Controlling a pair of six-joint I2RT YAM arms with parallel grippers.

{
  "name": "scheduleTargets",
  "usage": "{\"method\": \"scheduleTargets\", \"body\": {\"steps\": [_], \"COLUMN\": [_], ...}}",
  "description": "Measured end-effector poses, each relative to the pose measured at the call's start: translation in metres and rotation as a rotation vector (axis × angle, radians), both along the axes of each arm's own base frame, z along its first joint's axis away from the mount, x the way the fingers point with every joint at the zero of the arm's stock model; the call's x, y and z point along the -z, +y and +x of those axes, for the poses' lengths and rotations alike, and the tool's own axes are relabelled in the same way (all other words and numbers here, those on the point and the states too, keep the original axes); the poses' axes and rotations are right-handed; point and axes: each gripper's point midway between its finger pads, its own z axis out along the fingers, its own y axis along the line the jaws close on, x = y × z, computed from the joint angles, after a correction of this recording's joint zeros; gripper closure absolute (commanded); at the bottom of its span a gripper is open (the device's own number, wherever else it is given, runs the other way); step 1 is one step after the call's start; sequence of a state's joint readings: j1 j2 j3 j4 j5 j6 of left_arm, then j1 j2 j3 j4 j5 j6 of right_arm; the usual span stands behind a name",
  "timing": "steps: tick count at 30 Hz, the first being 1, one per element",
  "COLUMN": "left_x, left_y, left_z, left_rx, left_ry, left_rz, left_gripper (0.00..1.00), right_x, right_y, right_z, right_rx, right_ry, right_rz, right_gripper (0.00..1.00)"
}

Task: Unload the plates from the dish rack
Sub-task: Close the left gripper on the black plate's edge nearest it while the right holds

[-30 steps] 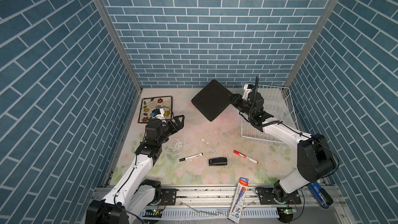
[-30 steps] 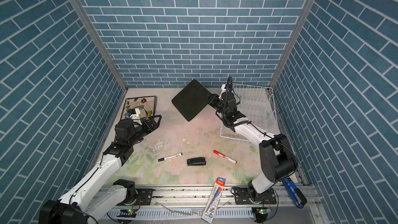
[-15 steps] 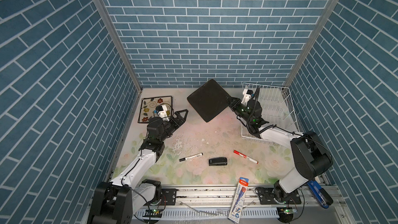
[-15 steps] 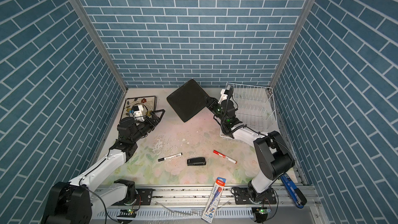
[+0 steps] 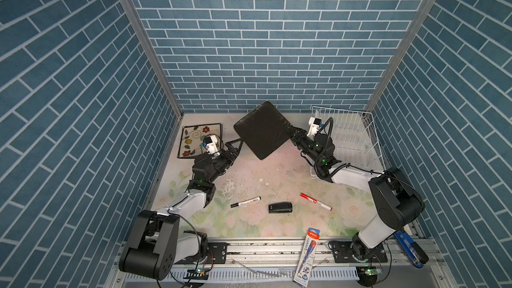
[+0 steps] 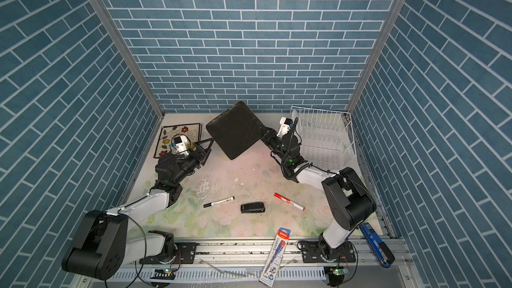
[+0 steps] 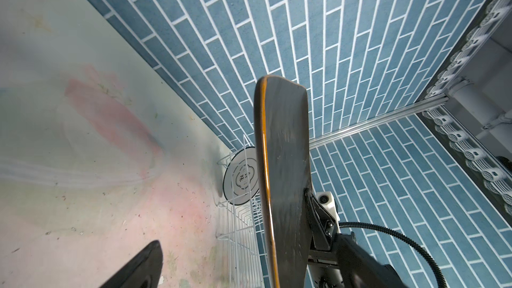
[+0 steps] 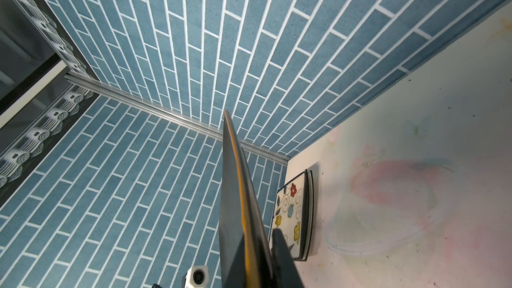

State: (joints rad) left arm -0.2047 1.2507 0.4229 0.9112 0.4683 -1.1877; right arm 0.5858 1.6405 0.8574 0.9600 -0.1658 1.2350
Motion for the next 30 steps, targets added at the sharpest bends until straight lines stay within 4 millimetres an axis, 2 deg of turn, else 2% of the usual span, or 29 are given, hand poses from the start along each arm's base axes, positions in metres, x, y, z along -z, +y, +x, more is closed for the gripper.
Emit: {"method": "scheduleTargets", "body": {"steps": [7,18,30], "left_x": [0.001,0.001,-0.007], "left_y": [-0.006,-0.027,-0.03], "left_z": [0.005,0.009,0.012], "left_rx": [0.02,0.081,0.089], "left_ry": [-0.012,-0.023,-0.05], "left_rz": [-0.046,-0.09,-0.106], "left_gripper": [0.08,0.15,0.2], "right_x": [-0.004,0.004,0.006], "right_y": [0.002,0.009,0.017], "right_z": [-0.001,-0.001,-0.007], "right_rx": [-0.012,-0.042,-0.078], "right_ry": [-0.004,0.029,0.032], "right_rz": [0.037,0.07,0.065], "right_gripper": [1.0,1.0,1.0]}}
